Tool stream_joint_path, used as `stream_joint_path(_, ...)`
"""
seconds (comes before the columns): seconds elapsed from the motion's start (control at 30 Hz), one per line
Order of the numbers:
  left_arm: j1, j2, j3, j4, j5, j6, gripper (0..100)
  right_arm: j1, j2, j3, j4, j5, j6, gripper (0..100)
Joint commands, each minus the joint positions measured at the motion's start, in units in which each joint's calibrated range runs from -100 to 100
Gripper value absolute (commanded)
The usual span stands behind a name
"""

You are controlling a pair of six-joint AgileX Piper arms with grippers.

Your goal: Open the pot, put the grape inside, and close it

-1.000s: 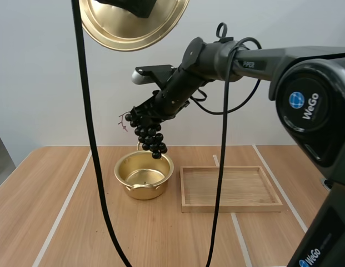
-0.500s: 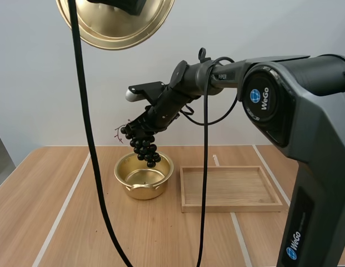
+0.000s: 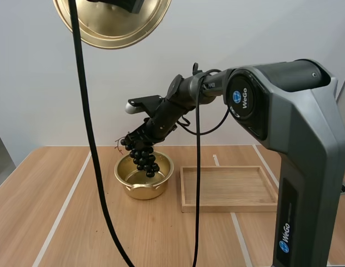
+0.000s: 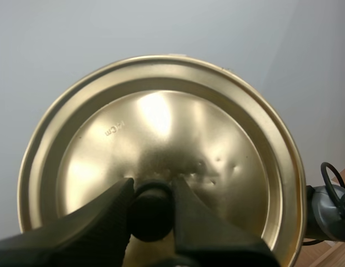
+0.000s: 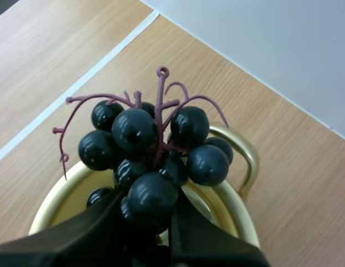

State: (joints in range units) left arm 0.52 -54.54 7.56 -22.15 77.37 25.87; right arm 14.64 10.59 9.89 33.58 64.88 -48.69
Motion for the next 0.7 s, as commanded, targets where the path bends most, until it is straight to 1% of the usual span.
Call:
stream_joint_path(0.0,0.08,-0.2,-0.5,-1.2,-2.0,-0.8,0,0.1,0.1,0.1,0.4,1.1,-0.9,0)
stream_joint_path(0.2,0.08,-0.2,-0.5,-1.2,-2.0,-0.8,0,0.1,1.5,0.1,0.1,8.3,-0.9,0)
stream_joint_path(0.3,0.08,-0.2,-0.5,-1.2,-2.0,-0.8,0,0.1,1.7,0.1,-0.9,9.6,-0.9,0)
stream_joint_path(0.4,0.06,-0.2,-0.5,-1.1,-2.0,-0.8,0,0.1,1.7,0.1,-3.3,10.4,-0.3,0)
stream_joint_path(0.5,0.06,-0.2,-0.5,-1.1,-2.0,-0.8,0,0.1,1.7,0.1,-8.0,10.4,1.8,0)
stream_joint_path(0.57,0.06,-0.2,-0.5,-1.1,-2.0,-0.8,0,0.1,1.7,0.1,-9.6,10.4,2.1,0)
stream_joint_path(0.67,0.06,-0.2,-0.5,-1.0,-2.0,-0.8,0,0.1,1.8,0.1,-10.1,11.1,3.3,0)
